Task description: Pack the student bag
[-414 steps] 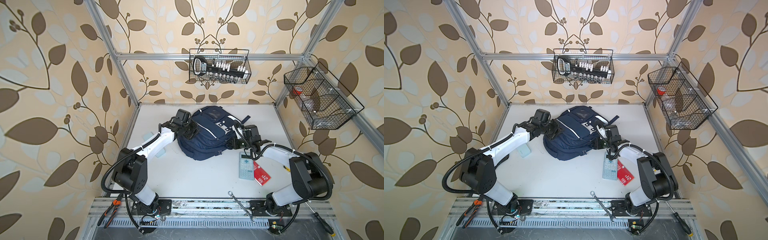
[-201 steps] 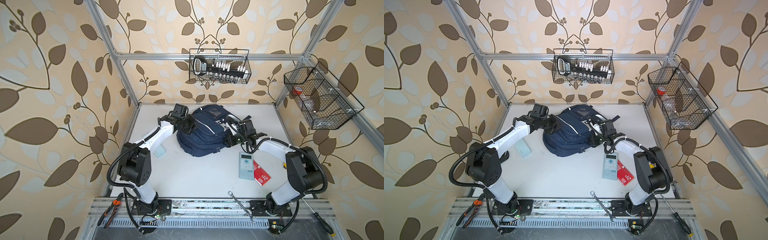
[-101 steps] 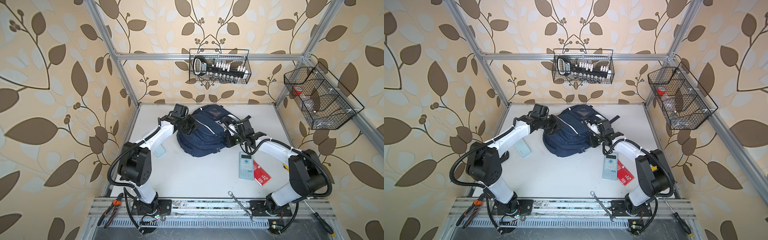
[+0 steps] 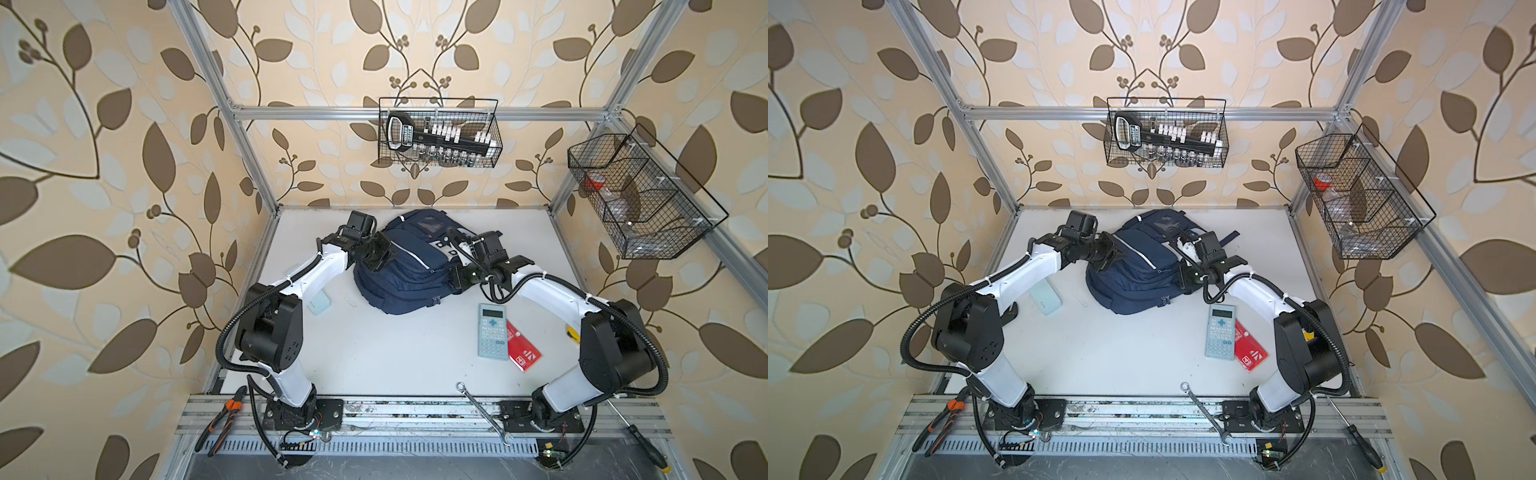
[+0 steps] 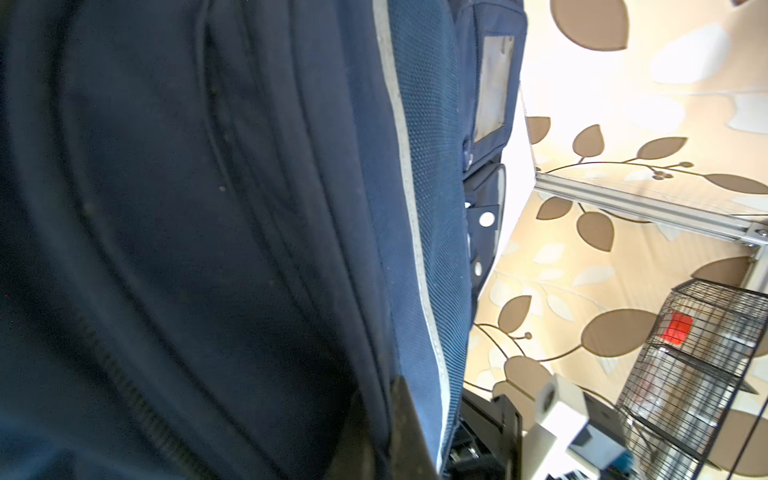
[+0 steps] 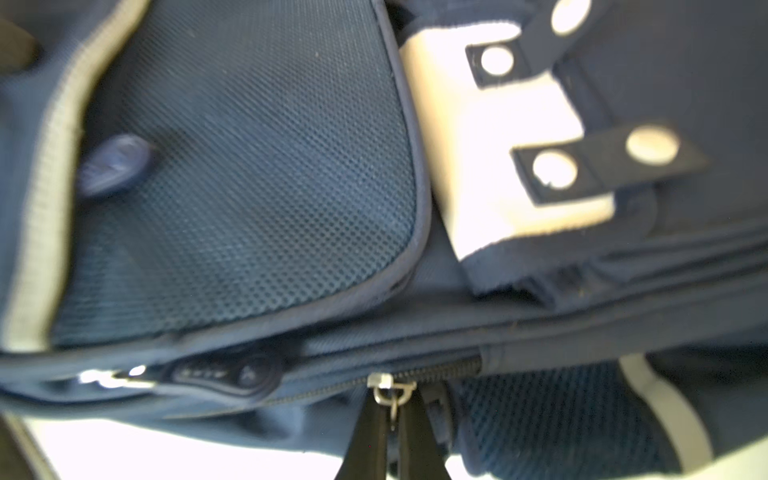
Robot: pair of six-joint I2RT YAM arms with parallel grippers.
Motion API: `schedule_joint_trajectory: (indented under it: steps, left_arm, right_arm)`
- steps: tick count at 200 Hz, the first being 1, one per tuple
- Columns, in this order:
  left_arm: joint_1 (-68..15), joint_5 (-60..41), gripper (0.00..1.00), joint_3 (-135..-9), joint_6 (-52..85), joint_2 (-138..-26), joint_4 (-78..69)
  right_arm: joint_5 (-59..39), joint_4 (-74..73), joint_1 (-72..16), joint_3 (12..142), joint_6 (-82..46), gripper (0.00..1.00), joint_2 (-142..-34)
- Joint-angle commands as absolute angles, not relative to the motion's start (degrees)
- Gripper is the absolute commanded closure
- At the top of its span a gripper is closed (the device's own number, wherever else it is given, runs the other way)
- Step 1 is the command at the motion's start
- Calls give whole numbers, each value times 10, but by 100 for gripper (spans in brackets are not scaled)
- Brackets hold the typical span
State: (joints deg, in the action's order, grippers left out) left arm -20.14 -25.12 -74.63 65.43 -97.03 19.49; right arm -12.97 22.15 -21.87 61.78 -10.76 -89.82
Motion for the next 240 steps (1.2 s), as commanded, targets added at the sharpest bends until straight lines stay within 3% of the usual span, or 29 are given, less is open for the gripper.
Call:
schedule_joint_trajectory:
  steps: [1,40,95,118,144,181,187,196,204,219,240]
  left_arm:
    - [-201,-266,100,-736,669,-946,109]
    - [-204,-256,100,-705,698,-929,56]
    - [-210,-227,100,-672,716,-898,25]
    - [-206,-200,100,-645,714,-873,37]
    - [-180,-175,100,-600,712,-831,67]
    - [-189,-208,100,-571,702,-831,32]
    - [-188,-210,86,-578,690,-831,41]
    - [-186,-199,52,-593,662,-831,79]
    - [-179,-181,37,-614,644,-832,140]
    - [-149,-172,27,-631,626,-833,210]
    - [-85,-216,26,-591,653,-831,249]
  right_arm:
    - [-196,306,-229,611,-163,100,-862]
    - [-253,321,-306,621,-207,100,-860]
    - [-267,332,-408,831,-248,100,-1008]
    - [-196,345,-384,889,-274,100,-1059]
    - [-155,344,-304,848,-266,100,-1034]
    - [-175,371,-238,835,-214,100,-1005]
    - [-185,376,-238,831,-204,100,-999]
    - [-199,377,-239,817,-196,100,-989]
    - [-209,377,-240,803,-190,100,-980]
    - [-211,377,-243,777,-183,100,-962]
    - [-214,377,-247,748,-176,100,-950]
